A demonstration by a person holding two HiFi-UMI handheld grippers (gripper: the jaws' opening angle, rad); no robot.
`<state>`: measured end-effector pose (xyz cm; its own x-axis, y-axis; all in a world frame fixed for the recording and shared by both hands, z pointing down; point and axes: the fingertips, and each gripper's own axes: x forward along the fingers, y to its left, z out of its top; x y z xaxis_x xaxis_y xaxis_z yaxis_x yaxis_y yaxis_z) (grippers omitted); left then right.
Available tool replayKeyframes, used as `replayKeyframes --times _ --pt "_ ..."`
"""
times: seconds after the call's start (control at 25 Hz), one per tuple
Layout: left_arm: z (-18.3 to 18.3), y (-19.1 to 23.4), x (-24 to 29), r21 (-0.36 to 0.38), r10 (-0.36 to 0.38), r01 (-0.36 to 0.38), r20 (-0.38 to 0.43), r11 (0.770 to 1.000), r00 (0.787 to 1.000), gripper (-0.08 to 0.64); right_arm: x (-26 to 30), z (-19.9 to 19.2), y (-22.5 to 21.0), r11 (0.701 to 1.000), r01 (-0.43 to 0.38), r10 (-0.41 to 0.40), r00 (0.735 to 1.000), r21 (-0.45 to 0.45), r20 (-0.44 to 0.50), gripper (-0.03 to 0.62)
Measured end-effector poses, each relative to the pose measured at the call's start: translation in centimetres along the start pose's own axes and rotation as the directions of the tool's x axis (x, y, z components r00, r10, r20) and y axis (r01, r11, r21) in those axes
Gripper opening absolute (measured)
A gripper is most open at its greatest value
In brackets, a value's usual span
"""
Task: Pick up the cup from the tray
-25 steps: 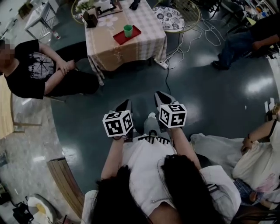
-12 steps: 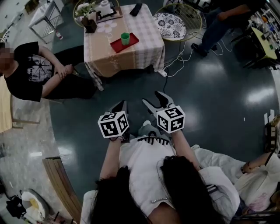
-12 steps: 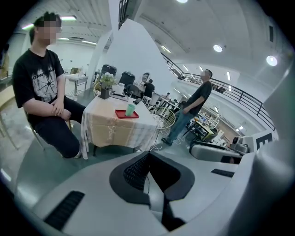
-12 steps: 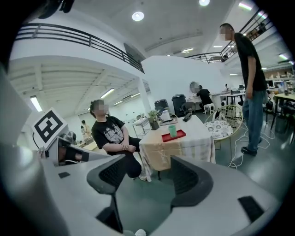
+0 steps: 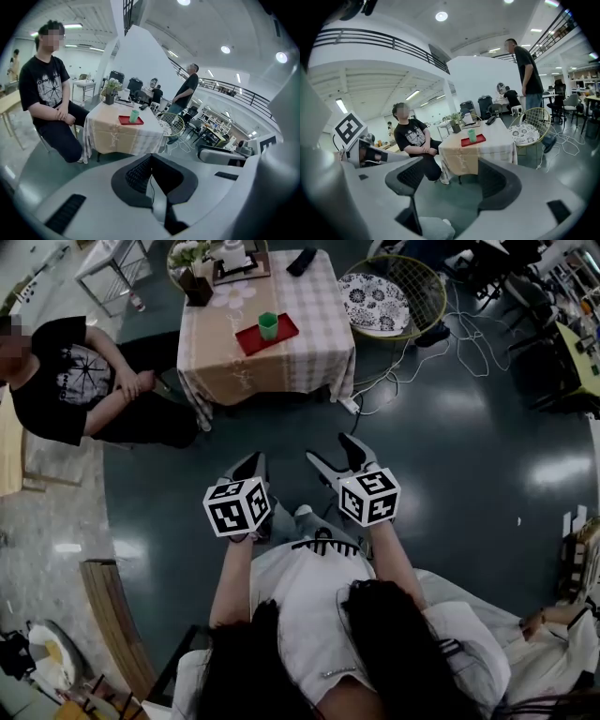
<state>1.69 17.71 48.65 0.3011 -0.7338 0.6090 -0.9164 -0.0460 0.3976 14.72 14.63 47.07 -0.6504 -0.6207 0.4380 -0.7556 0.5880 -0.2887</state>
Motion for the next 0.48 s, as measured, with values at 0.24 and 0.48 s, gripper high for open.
replayKeyframes --times 0.24,0.48 --pt "0.5 1.4 1.7 -0.018 0.029 -0.030 -0.014 0.999 0.999 0.008 2.1 0.1 -0.7 0.999 -0.038 0.036 0.998 -0.031 -0.047 0.354" --pt "3.2 3.1 4.7 -0.029 0.033 -0.034 -0.011 0.999 0.999 0.008 5.1 2.1 -3.1 0.999 -0.004 0.002 0.999 -0.036 -0.042 0.354"
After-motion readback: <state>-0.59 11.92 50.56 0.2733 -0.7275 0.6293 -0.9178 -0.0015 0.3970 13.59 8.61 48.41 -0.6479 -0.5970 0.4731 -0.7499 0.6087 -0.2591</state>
